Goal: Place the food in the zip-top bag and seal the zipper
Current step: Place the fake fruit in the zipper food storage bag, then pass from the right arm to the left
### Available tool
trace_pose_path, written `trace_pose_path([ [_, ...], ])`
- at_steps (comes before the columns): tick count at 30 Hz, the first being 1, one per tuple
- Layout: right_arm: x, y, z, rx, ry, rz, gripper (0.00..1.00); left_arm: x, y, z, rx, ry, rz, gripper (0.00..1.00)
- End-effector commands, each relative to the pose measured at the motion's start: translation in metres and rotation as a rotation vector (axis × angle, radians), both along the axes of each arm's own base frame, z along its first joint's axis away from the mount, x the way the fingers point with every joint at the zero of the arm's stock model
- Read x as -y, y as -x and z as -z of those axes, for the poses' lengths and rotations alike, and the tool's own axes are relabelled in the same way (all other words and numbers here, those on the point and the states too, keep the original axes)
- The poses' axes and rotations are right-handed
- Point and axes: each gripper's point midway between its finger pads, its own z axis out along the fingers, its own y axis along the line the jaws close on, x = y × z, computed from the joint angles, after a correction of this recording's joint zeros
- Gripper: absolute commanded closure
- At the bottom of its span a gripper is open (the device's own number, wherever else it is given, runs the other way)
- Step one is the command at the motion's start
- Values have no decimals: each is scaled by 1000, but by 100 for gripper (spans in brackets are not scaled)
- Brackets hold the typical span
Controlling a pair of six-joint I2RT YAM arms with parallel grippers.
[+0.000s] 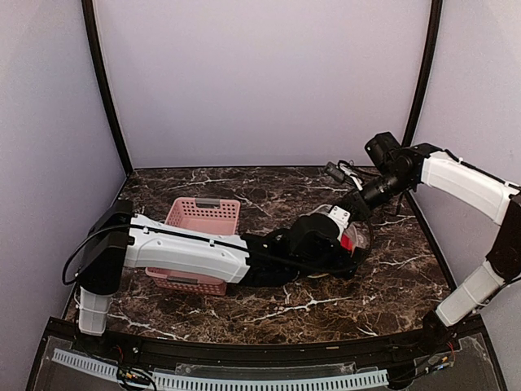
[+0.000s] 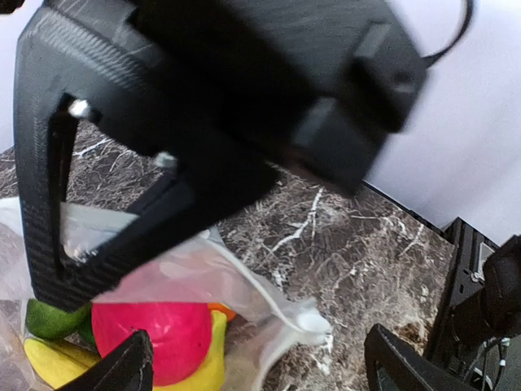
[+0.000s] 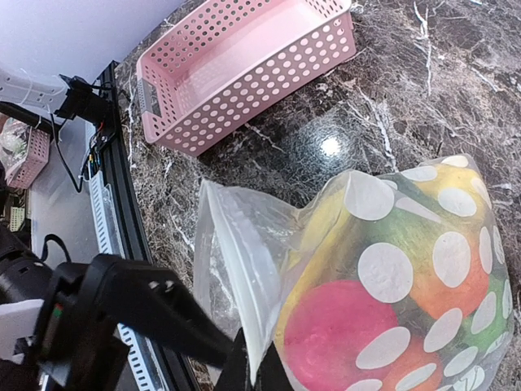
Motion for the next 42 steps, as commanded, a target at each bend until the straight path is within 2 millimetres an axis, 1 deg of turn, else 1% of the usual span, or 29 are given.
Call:
trace_pose_path([
  [1, -1, 4, -8, 49, -24, -18, 100, -18, 23, -24, 8, -4, 37, 12],
  [2, -1, 4, -8, 51, -23, -18, 100, -22, 28, -16, -3, -17, 43, 12],
  [3, 0, 5, -8, 53, -23, -19, 100, -25, 31, -19, -5, -11, 44, 13],
  [4, 0, 6, -8, 55, -23, -19, 100, -27, 35, -19, -9, -9, 49, 14],
  [5, 1, 6, -7, 57, -20, -20, 100, -36, 38, -14, -19, -16, 43, 14],
  [6, 1, 6, -7, 60, -18, -21, 100, -43, 43, -3, -29, -35, 40, 15],
  [7, 2, 7, -7, 66, -15, -21, 100, -49, 44, -10, -26, -22, 34, 15],
  [8, 3, 7, -6, 70, -11, -20, 100, -57, 48, 1, -32, -44, 36, 15],
  [9, 3, 7, -6, 78, -11, -24, 100, -63, 51, -8, -27, -31, 42, 16],
  [12, 4, 10, 2, 83, -7, -40, 100, -87, 56, -10, 46, -114, 81, 15],
  [14, 5, 8, 8, 83, 8, -45, 100, -105, 48, -14, 117, -189, 54, 13],
  [15, 6, 7, 10, 85, 19, -45, 100, -113, 40, -17, 147, -215, 14, 12],
  [16, 6, 6, 12, 95, 30, -48, 100, -121, 36, -18, 153, -245, -4, 11],
  [17, 7, 5, 14, 107, 34, -51, 100, -129, 25, -19, 142, -250, -43, 11],
  [18, 7, 3, 16, 118, 35, -48, 100, -137, 21, -14, 85, -254, -74, 12],
  [19, 7, 1, 19, 129, 38, -44, 100, -143, 13, -10, 41, -241, -98, 15],
  [21, 6, -1, 20, 144, 27, -40, 100, -152, 9, 2, -85, -169, -154, 20],
  [22, 5, -1, 20, 141, 20, -43, 100, -154, 11, 6, -146, -92, -174, 22],
  [23, 4, -2, 20, 141, 16, -44, 100, -150, 11, 2, -166, -24, -179, 26],
  [24, 3, -1, 19, 140, 10, -46, 100, -152, 16, 11, -217, 10, -178, 30],
  [25, 2, -2, 18, 140, 6, -47, 100, -150, 17, 12, -250, 69, -184, 31],
  [26, 2, -2, 16, 139, 2, -46, 100, -146, 20, 15, -275, 86, -170, 35],
  [27, 1, -2, 14, 138, -1, -46, 100, -142, 21, 18, -293, 116, -166, 36],
  [29, 0, -1, 9, 136, -11, -49, 100, -131, 24, 22, -315, 145, -129, 37],
  [32, -2, 1, 4, 139, -20, -52, 100, -119, 29, 28, -335, 171, -84, 45],
  [35, -3, 4, 3, 136, -20, -56, 100, -109, 28, 32, -341, 172, -71, 47],
  [37, -3, 6, 2, 136, -22, -61, 100, -106, 25, 36, -346, 167, -88, 50],
  [39, -3, 9, 1, 141, -22, -64, 100, -106, 21, 41, -357, 163, -123, 56],
  [42, -2, 10, -3, 149, -21, -63, 100, -109, 14, 50, -374, 164, -179, 61],
])
